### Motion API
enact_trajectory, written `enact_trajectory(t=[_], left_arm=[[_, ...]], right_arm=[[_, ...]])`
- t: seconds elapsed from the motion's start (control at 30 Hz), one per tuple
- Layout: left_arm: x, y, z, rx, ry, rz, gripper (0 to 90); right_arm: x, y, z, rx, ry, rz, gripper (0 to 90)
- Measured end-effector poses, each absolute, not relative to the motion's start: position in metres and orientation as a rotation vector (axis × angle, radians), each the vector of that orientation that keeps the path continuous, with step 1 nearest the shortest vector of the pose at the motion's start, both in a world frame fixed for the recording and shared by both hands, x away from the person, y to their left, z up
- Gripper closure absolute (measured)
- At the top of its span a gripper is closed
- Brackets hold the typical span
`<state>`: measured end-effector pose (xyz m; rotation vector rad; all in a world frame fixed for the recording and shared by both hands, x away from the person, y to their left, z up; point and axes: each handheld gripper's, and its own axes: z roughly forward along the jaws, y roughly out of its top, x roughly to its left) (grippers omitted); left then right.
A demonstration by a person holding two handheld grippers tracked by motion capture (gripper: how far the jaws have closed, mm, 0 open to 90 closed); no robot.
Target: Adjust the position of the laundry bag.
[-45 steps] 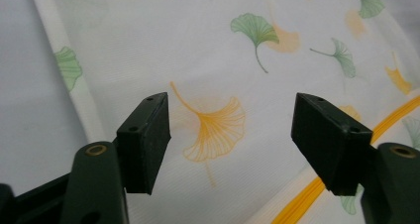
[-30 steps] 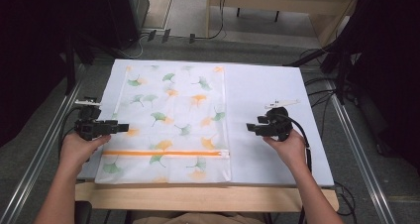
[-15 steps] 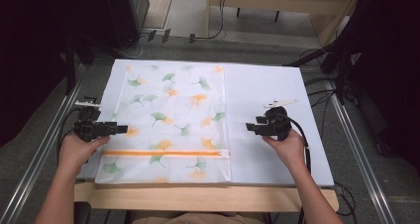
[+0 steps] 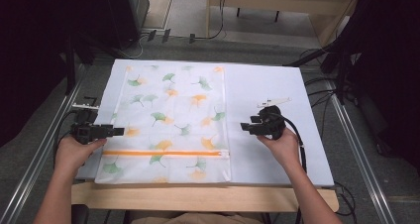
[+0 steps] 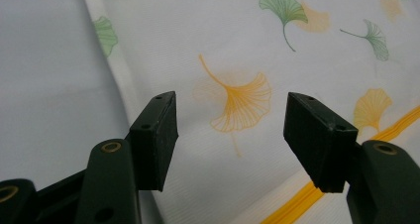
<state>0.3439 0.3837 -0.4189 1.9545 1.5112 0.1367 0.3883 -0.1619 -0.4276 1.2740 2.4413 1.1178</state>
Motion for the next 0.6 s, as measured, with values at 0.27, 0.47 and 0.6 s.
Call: enact_trajectory(t=[0.27, 0.47, 0.6], left_arm=[[0.335, 0.395, -0.422, 1.954, 1.553, 0.146, 40.9], [0.334, 0.403, -0.427, 1.944, 1.591, 0.151, 41.5], [0.334, 0.406, -0.431, 1.947, 1.612, 0.145, 42.1]], right_arm=[[0.392, -0.145, -0.428, 1.237, 2.477, 1.123, 49.2], [0.397, -0.132, -0.43, 1.214, 2.507, 1.13, 50.6], [0.399, -0.123, -0.432, 1.206, 2.521, 1.121, 51.0]])
